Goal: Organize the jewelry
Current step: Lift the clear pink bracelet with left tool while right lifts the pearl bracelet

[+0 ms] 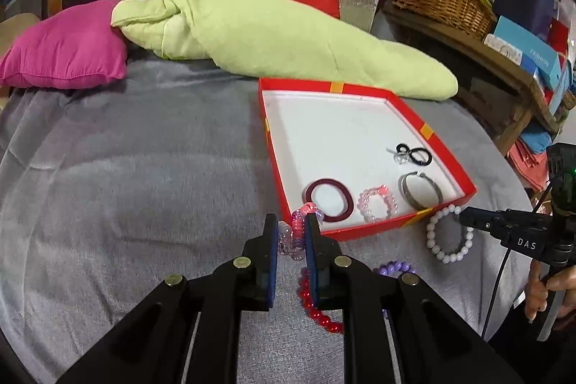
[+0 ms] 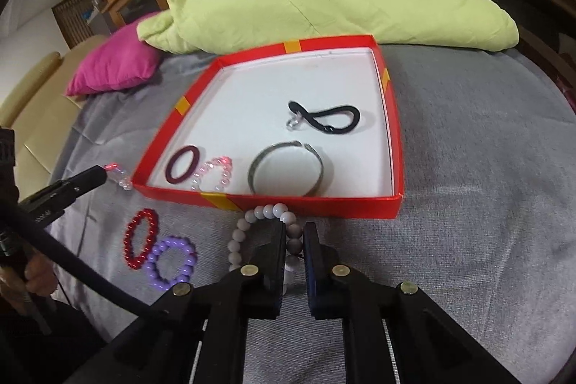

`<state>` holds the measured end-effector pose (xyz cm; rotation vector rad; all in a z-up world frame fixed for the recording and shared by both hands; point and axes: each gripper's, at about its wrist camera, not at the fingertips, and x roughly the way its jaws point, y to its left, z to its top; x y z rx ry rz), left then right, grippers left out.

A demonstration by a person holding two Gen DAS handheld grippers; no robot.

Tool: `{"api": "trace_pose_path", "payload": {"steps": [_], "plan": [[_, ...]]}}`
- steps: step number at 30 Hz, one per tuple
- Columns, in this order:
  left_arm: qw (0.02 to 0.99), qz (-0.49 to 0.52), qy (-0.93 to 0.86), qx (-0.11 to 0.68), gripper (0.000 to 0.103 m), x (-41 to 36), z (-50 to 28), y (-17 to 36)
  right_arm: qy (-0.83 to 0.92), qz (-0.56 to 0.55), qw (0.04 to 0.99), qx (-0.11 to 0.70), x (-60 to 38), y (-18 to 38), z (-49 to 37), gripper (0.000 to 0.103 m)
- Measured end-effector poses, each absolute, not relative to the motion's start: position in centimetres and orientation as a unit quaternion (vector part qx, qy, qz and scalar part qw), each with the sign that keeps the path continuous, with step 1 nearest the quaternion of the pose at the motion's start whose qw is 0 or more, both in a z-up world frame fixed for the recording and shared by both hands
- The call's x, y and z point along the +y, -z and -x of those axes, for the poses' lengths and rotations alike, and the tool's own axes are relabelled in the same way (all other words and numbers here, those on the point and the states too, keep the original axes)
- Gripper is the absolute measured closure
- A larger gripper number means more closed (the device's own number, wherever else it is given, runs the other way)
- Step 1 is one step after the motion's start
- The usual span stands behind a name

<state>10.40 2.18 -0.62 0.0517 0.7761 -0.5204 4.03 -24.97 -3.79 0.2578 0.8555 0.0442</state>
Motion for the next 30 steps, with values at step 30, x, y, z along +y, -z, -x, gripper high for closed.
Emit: {"api": "trace_pose_path", "payload": {"steps": [30], "plan": [[0.895,-0.027,0.285,0.344,0.088,-0.5,-9.3,-1.1,-0.081,-0.175,0.928,0.319,-24.9,-0.4,-3.0,0.093]]}}
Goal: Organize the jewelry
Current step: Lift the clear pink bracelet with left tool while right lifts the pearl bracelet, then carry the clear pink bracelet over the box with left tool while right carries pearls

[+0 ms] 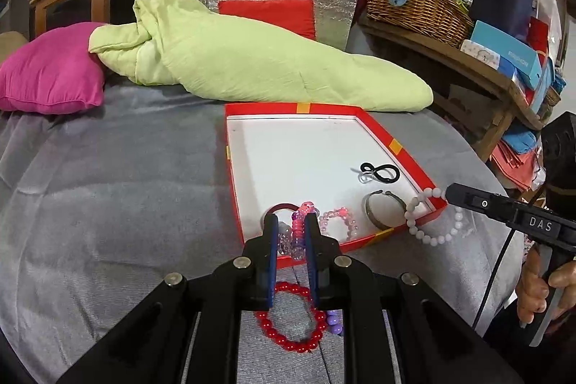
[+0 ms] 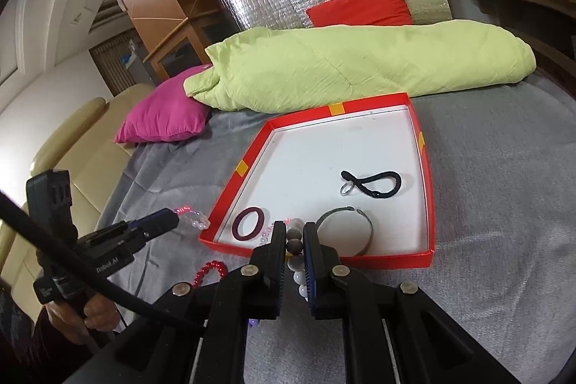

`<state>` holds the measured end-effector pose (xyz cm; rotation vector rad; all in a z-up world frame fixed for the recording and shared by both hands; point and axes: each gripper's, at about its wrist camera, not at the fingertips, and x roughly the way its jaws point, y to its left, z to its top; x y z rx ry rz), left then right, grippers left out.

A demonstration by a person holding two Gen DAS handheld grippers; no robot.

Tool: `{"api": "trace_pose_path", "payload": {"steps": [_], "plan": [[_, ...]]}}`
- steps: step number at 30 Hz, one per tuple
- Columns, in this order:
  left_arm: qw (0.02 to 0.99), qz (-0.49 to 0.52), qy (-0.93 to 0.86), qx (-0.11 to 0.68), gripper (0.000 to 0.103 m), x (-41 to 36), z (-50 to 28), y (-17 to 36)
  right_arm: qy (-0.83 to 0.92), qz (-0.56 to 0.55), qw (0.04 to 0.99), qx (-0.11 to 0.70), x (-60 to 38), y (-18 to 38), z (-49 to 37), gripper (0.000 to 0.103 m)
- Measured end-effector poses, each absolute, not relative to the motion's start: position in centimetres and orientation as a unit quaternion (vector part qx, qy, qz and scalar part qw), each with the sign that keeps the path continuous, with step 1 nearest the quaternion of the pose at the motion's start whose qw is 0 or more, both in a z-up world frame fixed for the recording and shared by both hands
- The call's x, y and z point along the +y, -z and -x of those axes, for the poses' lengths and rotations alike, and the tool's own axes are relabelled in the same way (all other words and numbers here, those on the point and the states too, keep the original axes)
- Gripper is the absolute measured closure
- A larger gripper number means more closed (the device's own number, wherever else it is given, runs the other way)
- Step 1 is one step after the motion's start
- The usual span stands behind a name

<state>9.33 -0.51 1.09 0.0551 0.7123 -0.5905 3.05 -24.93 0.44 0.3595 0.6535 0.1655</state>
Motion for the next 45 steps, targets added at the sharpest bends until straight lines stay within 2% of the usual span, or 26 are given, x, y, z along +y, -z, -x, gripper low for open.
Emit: {"api": "trace_pose_path", "payload": {"steps": [20,45], "plan": [[0.904,-0.082,0.239,0.344,0.088,-2.0,-9.1,-0.5,-0.086,-0.170,0.927,0.322,-23.5,-0.2,-3.7,0.093],[0.902,-0.102,0.244,0.342,0.088,-4.0,-8.5,-0.3,-0.085,-0.176,0.930,0.311,-22.9,-0.8,-4.0,0.093]]}}
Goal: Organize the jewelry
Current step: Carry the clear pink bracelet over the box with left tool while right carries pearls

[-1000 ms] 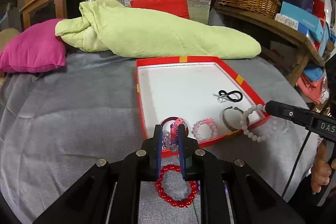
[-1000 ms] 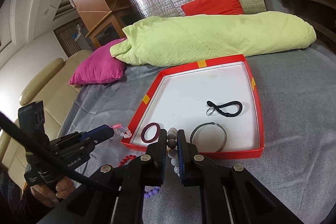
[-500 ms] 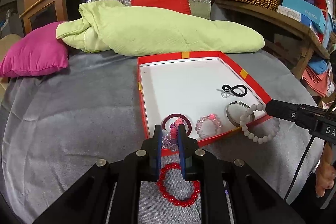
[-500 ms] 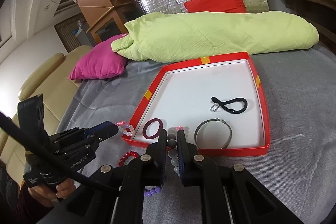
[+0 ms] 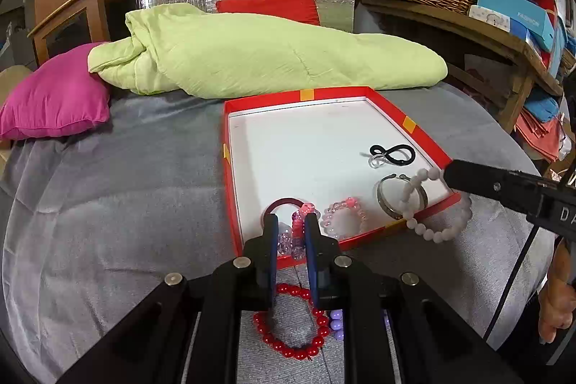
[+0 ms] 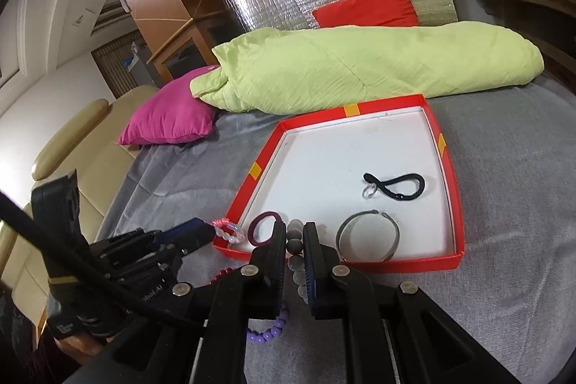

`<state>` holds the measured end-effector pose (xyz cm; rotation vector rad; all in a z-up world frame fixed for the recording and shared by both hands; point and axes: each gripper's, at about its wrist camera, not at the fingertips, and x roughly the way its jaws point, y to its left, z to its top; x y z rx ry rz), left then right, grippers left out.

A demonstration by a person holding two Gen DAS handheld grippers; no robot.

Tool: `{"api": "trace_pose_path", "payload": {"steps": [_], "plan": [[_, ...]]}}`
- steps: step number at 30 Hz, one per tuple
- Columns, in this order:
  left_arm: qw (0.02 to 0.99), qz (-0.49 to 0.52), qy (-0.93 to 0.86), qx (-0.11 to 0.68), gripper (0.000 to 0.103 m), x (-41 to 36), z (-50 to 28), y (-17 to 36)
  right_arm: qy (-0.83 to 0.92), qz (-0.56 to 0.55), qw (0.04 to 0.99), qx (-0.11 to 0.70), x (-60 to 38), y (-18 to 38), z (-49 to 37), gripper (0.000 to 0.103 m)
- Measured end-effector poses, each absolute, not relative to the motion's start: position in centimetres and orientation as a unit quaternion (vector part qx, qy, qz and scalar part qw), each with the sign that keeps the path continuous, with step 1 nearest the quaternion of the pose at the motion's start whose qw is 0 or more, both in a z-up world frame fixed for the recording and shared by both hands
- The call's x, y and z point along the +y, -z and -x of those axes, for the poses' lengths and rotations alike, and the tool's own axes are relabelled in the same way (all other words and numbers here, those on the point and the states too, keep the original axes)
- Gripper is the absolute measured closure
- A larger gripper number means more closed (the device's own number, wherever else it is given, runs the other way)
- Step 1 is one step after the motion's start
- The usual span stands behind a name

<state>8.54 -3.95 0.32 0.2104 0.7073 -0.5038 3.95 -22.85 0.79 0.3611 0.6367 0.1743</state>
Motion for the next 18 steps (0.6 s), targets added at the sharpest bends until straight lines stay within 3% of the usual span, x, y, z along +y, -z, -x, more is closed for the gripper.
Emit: {"api": "trace_pose_path", "payload": {"steps": [18], "plan": [[0.898,-0.108,0.245,0.348,0.088,-5.1,-9.4,0.2,-0.073,-0.199,0.933,0.291,-24.7,-2.6,-7.5,0.093]]}}
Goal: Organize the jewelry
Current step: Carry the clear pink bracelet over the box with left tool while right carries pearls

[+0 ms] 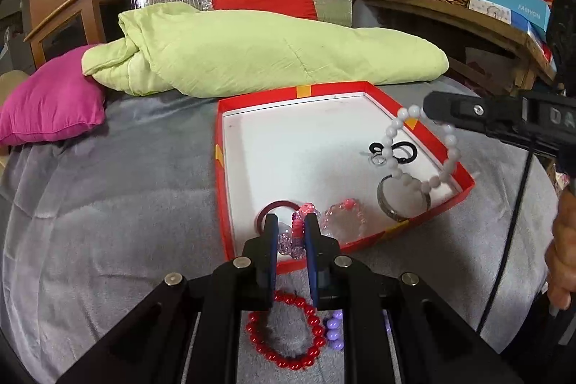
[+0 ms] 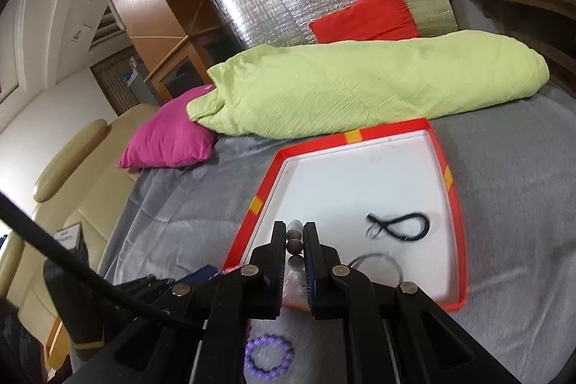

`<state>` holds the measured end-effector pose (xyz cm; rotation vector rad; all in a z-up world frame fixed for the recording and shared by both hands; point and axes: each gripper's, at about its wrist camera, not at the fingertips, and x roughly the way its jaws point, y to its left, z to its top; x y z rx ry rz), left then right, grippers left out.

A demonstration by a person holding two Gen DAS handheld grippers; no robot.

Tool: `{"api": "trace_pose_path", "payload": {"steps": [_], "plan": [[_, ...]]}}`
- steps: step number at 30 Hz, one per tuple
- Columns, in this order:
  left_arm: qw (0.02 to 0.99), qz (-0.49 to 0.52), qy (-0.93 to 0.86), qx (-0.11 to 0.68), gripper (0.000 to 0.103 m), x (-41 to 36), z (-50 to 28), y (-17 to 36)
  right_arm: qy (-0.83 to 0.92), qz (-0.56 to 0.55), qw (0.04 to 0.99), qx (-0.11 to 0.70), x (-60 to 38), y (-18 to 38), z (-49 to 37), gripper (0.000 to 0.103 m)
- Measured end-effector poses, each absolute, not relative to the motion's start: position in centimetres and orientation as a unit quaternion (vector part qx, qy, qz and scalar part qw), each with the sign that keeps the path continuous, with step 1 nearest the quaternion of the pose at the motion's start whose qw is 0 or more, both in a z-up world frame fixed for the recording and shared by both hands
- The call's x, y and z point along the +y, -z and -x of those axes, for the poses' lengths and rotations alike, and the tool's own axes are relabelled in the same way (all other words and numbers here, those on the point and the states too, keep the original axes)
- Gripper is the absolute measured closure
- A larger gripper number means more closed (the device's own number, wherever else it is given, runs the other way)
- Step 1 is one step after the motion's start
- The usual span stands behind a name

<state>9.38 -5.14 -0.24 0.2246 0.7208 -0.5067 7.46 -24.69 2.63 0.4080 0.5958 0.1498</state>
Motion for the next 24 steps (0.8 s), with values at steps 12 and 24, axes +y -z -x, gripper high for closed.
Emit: {"api": "trace_pose_path", "payload": {"steps": [12,24], "plan": [[0.898,-0.060,0.262,0.349,0.088,-7.0,-12.6,-0.5,-0.050,-0.255,0.915,0.308,-27.7,-0.7,-12.7,0.092],[0.896,-0.056,0.243,0.368,0.088,-10.1,-18.4,1.3,-0.066,-0.311,0.889,0.330,-28.3,1.6,-16.3,0.092]]}}
